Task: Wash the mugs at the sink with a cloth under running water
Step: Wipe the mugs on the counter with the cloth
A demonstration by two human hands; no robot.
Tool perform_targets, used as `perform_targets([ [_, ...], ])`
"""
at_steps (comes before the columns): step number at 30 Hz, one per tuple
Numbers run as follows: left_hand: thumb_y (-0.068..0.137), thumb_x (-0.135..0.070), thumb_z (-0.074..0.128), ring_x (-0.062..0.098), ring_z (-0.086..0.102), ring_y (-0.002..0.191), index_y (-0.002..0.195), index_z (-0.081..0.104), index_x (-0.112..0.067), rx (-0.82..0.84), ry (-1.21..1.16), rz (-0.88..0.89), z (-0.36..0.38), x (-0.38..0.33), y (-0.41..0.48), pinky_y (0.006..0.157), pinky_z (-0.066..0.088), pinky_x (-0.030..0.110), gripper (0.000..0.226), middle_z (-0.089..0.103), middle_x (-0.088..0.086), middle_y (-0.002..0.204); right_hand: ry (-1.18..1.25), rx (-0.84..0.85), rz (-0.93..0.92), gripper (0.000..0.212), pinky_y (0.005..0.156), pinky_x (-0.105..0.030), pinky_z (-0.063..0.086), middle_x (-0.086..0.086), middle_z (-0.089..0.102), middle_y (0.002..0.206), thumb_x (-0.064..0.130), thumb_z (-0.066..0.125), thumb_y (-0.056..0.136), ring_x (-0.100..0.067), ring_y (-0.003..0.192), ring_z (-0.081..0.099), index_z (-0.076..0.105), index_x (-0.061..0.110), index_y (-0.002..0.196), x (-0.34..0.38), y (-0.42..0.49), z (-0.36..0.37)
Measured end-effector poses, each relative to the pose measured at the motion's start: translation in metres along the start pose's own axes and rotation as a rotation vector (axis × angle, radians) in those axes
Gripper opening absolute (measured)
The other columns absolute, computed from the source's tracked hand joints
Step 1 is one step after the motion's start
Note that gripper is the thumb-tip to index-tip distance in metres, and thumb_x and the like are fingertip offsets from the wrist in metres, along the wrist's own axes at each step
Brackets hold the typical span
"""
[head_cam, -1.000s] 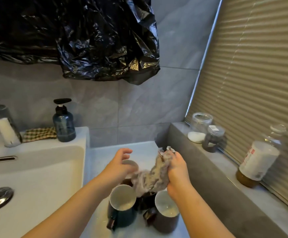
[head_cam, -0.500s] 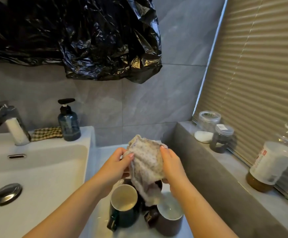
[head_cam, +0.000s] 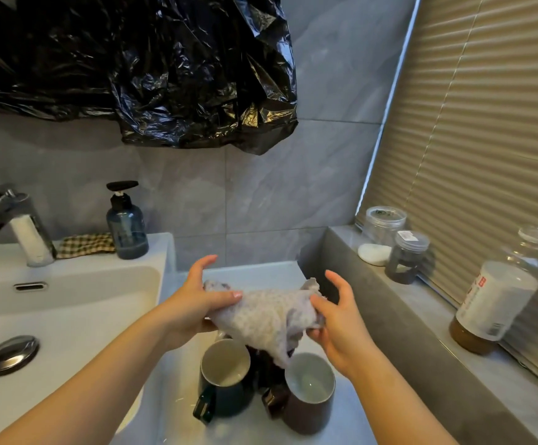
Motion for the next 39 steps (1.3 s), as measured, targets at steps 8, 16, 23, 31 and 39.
perform_targets([
  [8,0.075,-0.028,0.076,0.01,0.052,0.097,0.085,0.058,-0.036,0.144,1.128,0.217,-0.006,-0.01,0.004,0.079,0.049,0.022,0.022,0.046,-0.01,0.107,-0.957,0.35,-0.084,0.027,0.063,-0.013,0.046,0.014,0.053,0.103,0.041,0.068,0.081,-0.005,0.087,0.054,0.061,0.033,0.106,0.01,0.005,0.007],
  [16,0.088,-0.042,0.058,0.02,0.047,0.119,0.085,0.071,-0.022,-0.154,1.3,0.385,-0.022,-0.009,0.002,0.091,0.04,0.033,0.024,0.054,-0.003,0.126,-1.357,0.169,-0.257,0.017,0.096,-0.036,0.035,0.012,0.049,0.117,0.04,0.063,0.084,-0.015,0.111,0.043,0.058,0.031,0.07,0.006,0.013,0.01],
  [23,0.093,-0.024,0.053,0.02,0.049,0.058,0.084,0.047,-0.012,-0.249,0.315,-0.122,0.004,0.026,0.002,0.051,0.035,0.027,0.016,0.053,0.007,0.069,-0.803,-0.104,-0.198,0.018,0.053,-0.027,0.035,0.001,0.048,0.07,0.016,0.061,0.079,-0.012,0.06,0.042,0.043,0.015,0.078,-0.008,0.007,0.023],
  [31,0.097,-0.019,0.049,0.033,0.067,0.087,0.116,0.058,0.001,-0.057,-0.191,-0.309,0.018,0.037,-0.001,0.07,0.052,0.038,0.029,0.07,0.021,0.098,-0.602,0.152,-0.061,0.017,0.073,-0.023,0.048,0.001,0.068,0.089,0.028,0.057,0.091,-0.01,0.077,0.059,0.072,0.02,0.096,-0.02,0.001,0.04],
  [39,0.089,-0.017,0.062,0.021,0.067,0.087,0.091,0.068,-0.019,0.064,0.259,0.032,0.018,0.022,-0.011,0.077,0.054,0.033,0.006,0.07,0.007,0.093,-0.453,0.29,0.183,0.029,0.085,-0.039,0.056,-0.008,0.07,0.105,0.024,0.069,0.083,-0.023,0.097,0.067,0.063,0.014,0.109,-0.043,0.006,0.028],
])
Point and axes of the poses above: each hand's wrist, its own y-axis towards the middle knuckle, its own z-axis out of the palm, x = y × z, the point moved 4 cm from there along y, towards the middle knuckle
